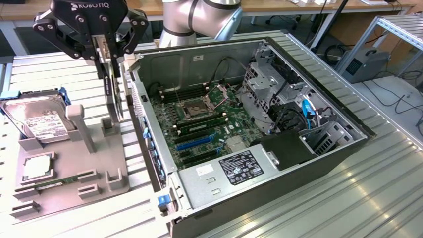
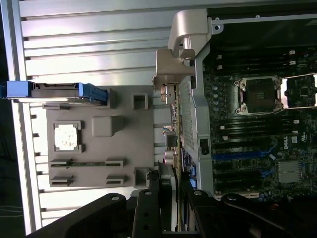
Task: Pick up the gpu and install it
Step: 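Pick up the gpu and move the gpu toward the slot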
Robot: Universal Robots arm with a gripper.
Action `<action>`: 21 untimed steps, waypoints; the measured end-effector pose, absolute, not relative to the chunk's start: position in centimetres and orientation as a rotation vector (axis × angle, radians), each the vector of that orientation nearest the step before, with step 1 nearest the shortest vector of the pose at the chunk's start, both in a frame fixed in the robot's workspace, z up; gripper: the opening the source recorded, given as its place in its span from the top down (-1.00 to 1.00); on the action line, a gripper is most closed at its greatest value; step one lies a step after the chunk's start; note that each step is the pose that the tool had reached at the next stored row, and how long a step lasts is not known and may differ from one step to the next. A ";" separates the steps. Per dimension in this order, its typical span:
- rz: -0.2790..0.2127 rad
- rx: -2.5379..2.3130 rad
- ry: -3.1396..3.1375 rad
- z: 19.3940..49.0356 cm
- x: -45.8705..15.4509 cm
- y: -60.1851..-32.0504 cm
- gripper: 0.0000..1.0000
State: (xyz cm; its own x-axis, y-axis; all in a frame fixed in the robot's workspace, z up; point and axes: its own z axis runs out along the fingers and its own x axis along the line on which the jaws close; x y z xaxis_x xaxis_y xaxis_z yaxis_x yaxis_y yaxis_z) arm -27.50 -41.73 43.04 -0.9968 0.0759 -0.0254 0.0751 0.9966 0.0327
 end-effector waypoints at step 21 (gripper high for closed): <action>0.046 0.118 3.112 43.0 -26.7 -41.7 0.47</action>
State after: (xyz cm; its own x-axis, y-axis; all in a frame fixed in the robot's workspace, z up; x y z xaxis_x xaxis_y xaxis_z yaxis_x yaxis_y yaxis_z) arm -26.67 -41.73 43.04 -0.9968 0.0759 -0.0255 0.0751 0.9967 0.0306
